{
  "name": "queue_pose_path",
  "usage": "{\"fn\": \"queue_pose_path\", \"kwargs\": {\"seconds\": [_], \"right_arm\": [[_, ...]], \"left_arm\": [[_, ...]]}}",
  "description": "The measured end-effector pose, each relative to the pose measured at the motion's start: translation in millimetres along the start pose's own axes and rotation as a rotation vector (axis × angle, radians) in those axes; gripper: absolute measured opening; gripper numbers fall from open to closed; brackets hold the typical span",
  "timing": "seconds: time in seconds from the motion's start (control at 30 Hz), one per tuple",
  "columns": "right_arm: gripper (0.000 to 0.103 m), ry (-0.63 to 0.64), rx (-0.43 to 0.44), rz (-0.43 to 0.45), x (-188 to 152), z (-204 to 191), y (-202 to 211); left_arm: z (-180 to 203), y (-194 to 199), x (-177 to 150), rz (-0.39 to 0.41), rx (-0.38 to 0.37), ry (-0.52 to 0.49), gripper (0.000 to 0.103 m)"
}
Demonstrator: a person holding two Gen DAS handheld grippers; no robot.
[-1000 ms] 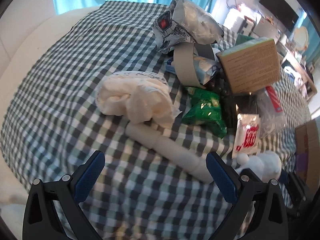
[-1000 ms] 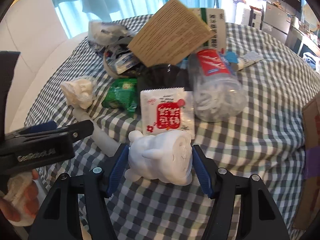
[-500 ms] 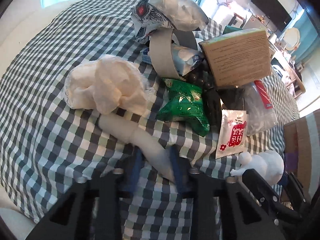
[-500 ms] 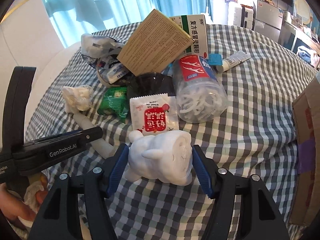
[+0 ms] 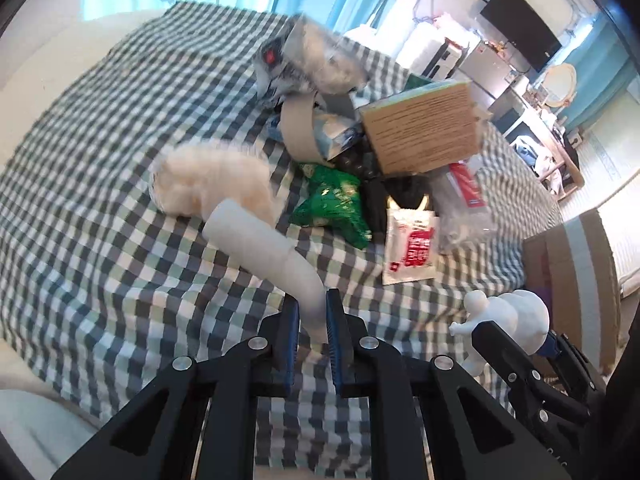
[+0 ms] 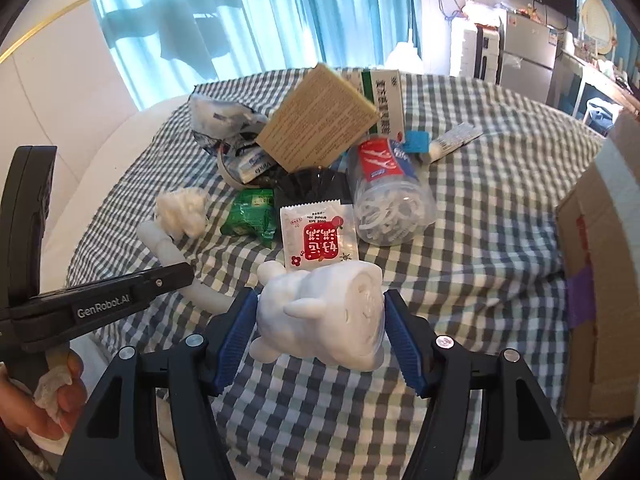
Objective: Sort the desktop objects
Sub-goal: 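Carry both items over the cardboard box and open both tools to drop them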
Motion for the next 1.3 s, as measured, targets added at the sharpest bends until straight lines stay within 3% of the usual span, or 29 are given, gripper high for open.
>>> {"fn": "queue_pose_path", "kwargs": {"seconds": [0.4,0.9,1.3], "right_arm": [[0.064,-0.019,-0.037,0.102,-2.5,-8.5,62.4],[0.064,0.015,-0.058,0.235,3.5,-31.2,141.8],[0.064,-0.065,-0.099,0.329,22.1,8.5,196.8]], "left_arm": [[48.3,63.4,-13.9,0.126,0.028,-0.114,0.013],[82.5,140.1,-17.1,0.256,-0.005,-0.196,0.013],[147.8,166.6,-7.9,0.305,-0.03,-0.319,0.013]]}}
Point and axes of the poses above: each gripper's, at about its wrist camera, not at the fingertips, and y roughly against the way its jaws point, z to its right, x to its top, the point moved 7 cm from there along -y, roughly the way its jaws point, and after that the axes turned 5 degrees about -z, right-handed, at the moved point
